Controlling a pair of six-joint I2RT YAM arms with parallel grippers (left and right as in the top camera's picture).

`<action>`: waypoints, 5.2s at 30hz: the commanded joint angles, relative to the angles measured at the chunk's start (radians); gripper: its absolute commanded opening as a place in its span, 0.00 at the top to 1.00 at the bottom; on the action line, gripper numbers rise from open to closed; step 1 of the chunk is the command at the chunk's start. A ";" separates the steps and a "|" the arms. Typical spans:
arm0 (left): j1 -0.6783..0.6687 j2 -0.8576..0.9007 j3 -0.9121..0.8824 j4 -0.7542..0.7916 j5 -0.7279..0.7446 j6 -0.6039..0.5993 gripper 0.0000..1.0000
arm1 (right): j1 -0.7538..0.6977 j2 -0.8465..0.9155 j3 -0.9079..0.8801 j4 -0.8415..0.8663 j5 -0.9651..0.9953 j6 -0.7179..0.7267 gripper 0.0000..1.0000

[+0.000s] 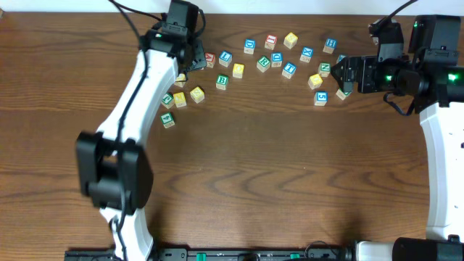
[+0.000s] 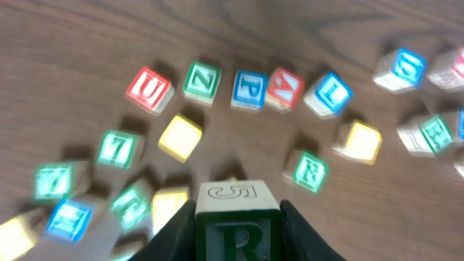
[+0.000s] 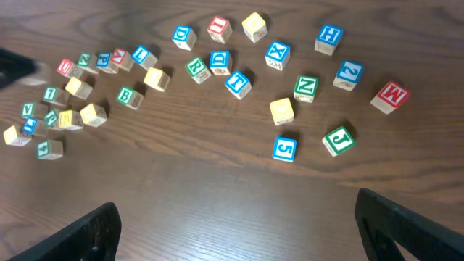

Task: Spell out ROBOT
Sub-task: 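Lift the green R block and carry it toward the table center, then lower the green R block onto the open table area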

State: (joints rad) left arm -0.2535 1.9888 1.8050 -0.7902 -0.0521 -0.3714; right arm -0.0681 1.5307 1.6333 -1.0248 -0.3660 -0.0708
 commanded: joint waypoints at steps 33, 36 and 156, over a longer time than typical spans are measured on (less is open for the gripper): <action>-0.238 -0.045 -0.479 0.176 0.069 0.030 0.71 | 0.004 0.001 -0.001 -0.001 0.024 -0.013 0.03; -0.236 -0.045 -0.479 0.194 0.067 0.050 0.71 | 0.004 0.001 -0.001 -0.001 0.024 -0.013 0.03; -0.227 0.030 -0.479 0.258 0.025 -0.099 0.64 | 0.004 0.001 -0.001 -0.008 0.039 -0.013 0.02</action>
State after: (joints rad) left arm -0.4862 2.0079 1.3319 -0.5335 -0.0284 -0.4530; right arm -0.0681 1.5307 1.6333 -1.0302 -0.3321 -0.0708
